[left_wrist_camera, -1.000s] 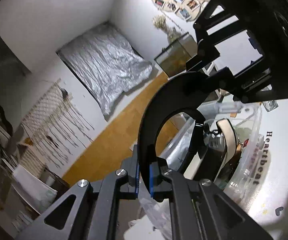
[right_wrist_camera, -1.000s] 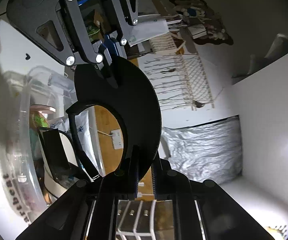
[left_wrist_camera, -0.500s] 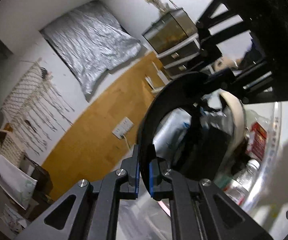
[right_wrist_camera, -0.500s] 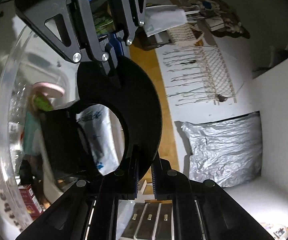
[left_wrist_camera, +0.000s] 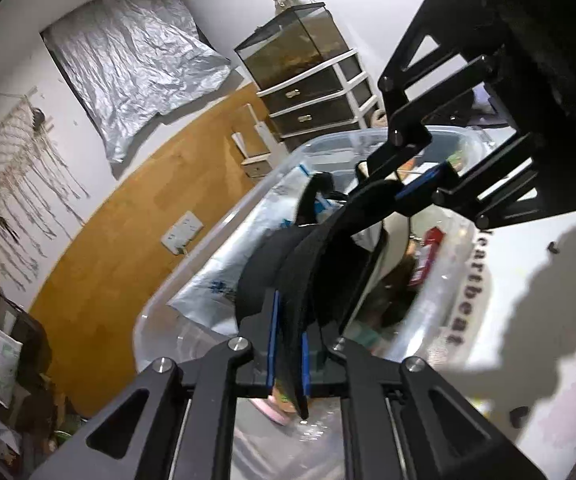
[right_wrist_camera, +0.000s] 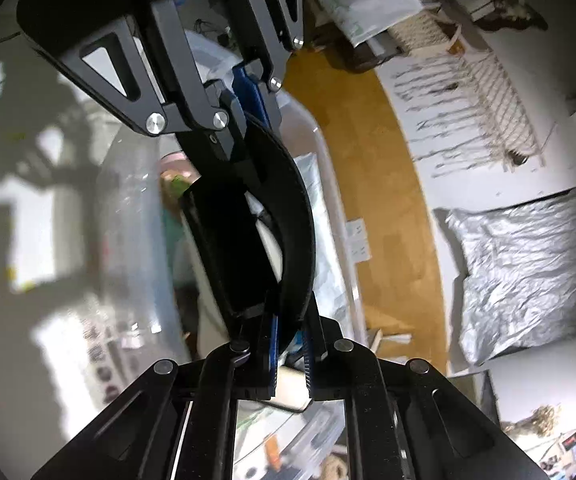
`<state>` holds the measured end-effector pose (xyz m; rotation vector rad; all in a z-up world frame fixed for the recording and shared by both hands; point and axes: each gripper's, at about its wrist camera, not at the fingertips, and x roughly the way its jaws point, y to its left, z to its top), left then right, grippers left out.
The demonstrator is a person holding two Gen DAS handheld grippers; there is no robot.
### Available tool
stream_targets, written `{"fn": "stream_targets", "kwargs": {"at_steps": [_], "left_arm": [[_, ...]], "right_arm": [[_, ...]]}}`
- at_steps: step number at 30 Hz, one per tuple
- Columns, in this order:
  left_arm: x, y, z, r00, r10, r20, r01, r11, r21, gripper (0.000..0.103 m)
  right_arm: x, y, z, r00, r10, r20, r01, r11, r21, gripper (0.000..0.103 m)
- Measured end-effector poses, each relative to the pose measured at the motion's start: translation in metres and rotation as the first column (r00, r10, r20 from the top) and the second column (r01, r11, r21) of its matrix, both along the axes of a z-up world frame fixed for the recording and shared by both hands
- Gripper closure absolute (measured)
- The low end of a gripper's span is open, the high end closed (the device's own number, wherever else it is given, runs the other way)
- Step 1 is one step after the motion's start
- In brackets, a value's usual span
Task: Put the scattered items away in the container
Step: 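Lower the visor into the plastic box and open the left gripper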
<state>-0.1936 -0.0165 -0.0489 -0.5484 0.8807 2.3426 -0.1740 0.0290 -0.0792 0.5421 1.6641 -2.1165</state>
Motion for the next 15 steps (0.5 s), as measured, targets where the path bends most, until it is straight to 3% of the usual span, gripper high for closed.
{"fn": "stream_targets", "kwargs": {"at_steps": [6, 8, 9, 10, 11, 12, 13, 14, 15], "left_arm": [[0.006, 0.006, -0.002, 0.998, 0.014, 0.053, -0.016, 0.999, 0.031, 0.089], [0.004, 0.005, 0.000, 0.995, 0.035, 0.097, -0.041, 0.997, 0.059, 0.082], [0.003, 0.005, 0.001, 0.992, 0.045, 0.121, -0.054, 0.996, 0.074, 0.064], [0.004, 0.004, 0.002, 0.990, 0.056, 0.126, -0.067, 0.994, 0.090, 0.040], [0.005, 0.002, 0.004, 0.991, 0.067, 0.120, -0.080, 0.991, 0.107, 0.032], [0.007, 0.000, 0.005, 0.990, 0.078, 0.115, -0.092, 0.988, 0.124, 0.028], [0.008, -0.001, 0.006, 0.989, 0.085, 0.117, -0.100, 0.986, 0.133, 0.028], [0.008, -0.001, 0.006, 0.988, 0.091, 0.128, -0.108, 0.985, 0.137, 0.027], [0.008, -0.002, 0.007, 0.985, 0.097, 0.141, -0.117, 0.983, 0.141, 0.027]], "right_arm": [[0.002, 0.003, -0.003, 0.996, -0.043, 0.074, 0.045, 0.999, -0.026, 0.092], [0.004, 0.004, -0.005, 0.995, -0.052, 0.083, 0.055, 0.998, -0.035, 0.092], [0.004, 0.004, -0.006, 0.995, -0.063, 0.083, 0.066, 0.997, -0.038, 0.092], [0.005, 0.005, -0.005, 0.994, -0.071, 0.086, 0.075, 0.996, -0.048, 0.090], [0.005, 0.006, -0.004, 0.993, -0.077, 0.089, 0.083, 0.995, -0.061, 0.089], [0.006, 0.007, -0.004, 0.992, -0.084, 0.092, 0.091, 0.993, -0.073, 0.085], [0.007, 0.007, -0.002, 0.991, -0.088, 0.102, 0.097, 0.991, -0.088, 0.066], [0.009, 0.008, 0.000, 0.991, -0.093, 0.092, 0.102, 0.990, -0.101, 0.059], [0.011, 0.009, 0.003, 0.992, -0.098, 0.075, 0.106, 0.988, -0.113, 0.045]]}}
